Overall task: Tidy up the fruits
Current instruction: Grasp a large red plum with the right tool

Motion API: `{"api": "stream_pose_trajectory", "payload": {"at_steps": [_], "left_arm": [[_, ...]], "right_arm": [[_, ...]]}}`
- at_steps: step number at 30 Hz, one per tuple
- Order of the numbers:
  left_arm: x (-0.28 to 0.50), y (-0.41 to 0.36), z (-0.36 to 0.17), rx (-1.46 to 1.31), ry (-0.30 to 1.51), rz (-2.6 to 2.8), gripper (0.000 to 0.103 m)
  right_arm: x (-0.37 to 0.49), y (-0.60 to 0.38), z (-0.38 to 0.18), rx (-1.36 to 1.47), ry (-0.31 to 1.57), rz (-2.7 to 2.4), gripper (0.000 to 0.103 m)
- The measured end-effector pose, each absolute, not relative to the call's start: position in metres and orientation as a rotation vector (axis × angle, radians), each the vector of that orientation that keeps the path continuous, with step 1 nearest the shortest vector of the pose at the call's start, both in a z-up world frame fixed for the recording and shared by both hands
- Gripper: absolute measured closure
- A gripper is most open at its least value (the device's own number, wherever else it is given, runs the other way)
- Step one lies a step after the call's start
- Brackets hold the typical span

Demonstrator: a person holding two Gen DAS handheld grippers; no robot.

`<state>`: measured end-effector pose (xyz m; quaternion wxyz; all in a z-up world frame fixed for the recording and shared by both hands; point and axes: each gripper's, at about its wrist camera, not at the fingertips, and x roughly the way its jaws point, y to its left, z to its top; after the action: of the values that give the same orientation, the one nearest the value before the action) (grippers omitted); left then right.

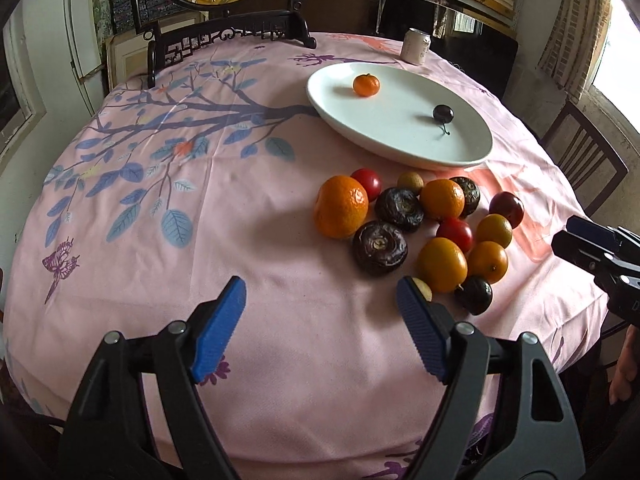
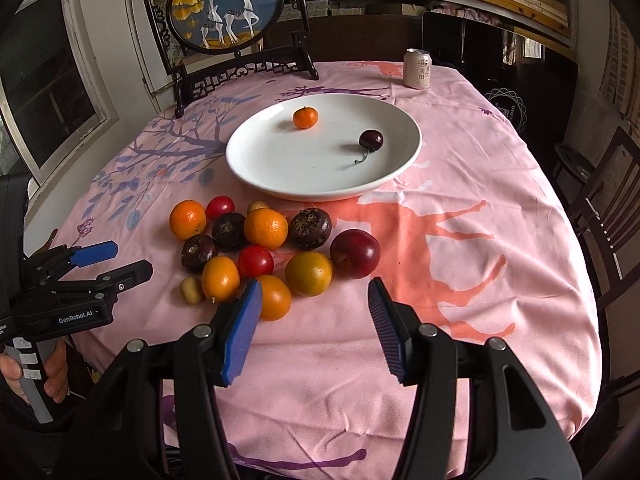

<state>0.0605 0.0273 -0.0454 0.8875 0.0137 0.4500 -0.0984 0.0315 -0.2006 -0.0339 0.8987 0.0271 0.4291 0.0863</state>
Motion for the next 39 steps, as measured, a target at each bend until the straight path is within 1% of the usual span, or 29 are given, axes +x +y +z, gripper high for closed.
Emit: {"api": "stream_pose_trajectory", "payload": {"at_steps": [6, 13, 18, 35, 36, 39], "left_arm": [[0.061, 0.026, -0.047, 0.028, 0.943, -0.207, 0.024], [0.064, 0.028, -0.05, 0.022, 0.957, -0.205, 0.024], [0.065, 0.029, -0.051, 0.021, 0.957, -0.202, 0.024], [0.067, 0.029, -0.055, 0.02, 0.973, -0.2, 0.024], [0.067, 0.029, -0.055, 0.021, 0.974, -0.2, 0.024], [0.067, 0.029, -0.055, 0.02, 0.973, -0.2, 0.024]], "right_arm": [[0.039, -0.206, -0.045, 0.067, 0.917, 0.162, 0.047], [0.057, -0.217, -0.055, 0.027, 0.869, 0.073, 0.047], [0.068, -0.224, -0.068, 0.055, 0.902, 0.106, 0.048], [0.086, -0.227, -0.079, 0.081, 0.914, 0.144, 0.049], [0.088, -0.228, -0.08, 0.088, 0.913, 0.152, 0.049], [0.094, -0.228, -0.083, 0.116, 0.915, 0.194, 0.055]]}}
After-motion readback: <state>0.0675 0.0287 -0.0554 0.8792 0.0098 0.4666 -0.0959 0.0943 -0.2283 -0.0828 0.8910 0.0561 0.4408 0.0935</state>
